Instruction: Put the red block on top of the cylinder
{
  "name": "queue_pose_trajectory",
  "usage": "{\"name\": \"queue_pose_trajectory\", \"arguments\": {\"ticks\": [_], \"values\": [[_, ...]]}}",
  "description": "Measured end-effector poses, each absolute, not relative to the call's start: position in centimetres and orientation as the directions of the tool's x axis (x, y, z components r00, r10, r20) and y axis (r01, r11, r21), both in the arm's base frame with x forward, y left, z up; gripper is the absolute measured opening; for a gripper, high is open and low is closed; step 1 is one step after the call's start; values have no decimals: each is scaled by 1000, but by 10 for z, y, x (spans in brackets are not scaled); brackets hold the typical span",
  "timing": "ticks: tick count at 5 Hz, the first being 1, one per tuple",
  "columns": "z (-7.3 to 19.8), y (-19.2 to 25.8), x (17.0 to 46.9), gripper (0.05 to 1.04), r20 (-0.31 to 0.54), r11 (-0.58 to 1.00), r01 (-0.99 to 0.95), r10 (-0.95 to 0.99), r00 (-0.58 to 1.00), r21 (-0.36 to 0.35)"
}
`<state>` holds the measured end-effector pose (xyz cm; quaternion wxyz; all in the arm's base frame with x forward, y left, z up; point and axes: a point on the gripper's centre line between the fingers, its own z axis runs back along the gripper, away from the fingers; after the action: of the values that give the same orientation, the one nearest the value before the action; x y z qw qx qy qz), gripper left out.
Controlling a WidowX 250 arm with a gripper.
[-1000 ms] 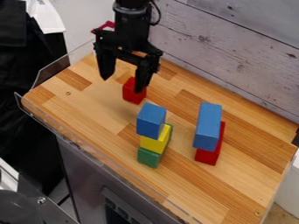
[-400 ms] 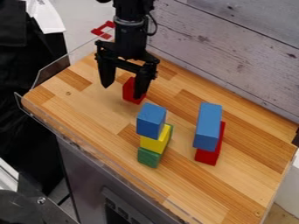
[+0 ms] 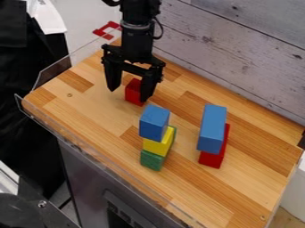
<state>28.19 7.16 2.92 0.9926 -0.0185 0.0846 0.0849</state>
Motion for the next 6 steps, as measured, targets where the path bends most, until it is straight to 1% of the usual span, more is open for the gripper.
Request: {"name": "queue_pose_trajectory", "arguments": {"ticks": [1,2,3,4,5,6], "values": [[23,72,284,660,-182,982,-190,182,966,-24],[22,72,284,520,-179,980,-195,187,966,-28],[34,72,282,519,-177,983,-181,173,969,-31],[73,68,278,519,-116,987,-158,160,980,21],[118,26,272,519,-52,995,-94,96,994,44],[142,3,264,519,-6,995,-87,88,996,47]]}}
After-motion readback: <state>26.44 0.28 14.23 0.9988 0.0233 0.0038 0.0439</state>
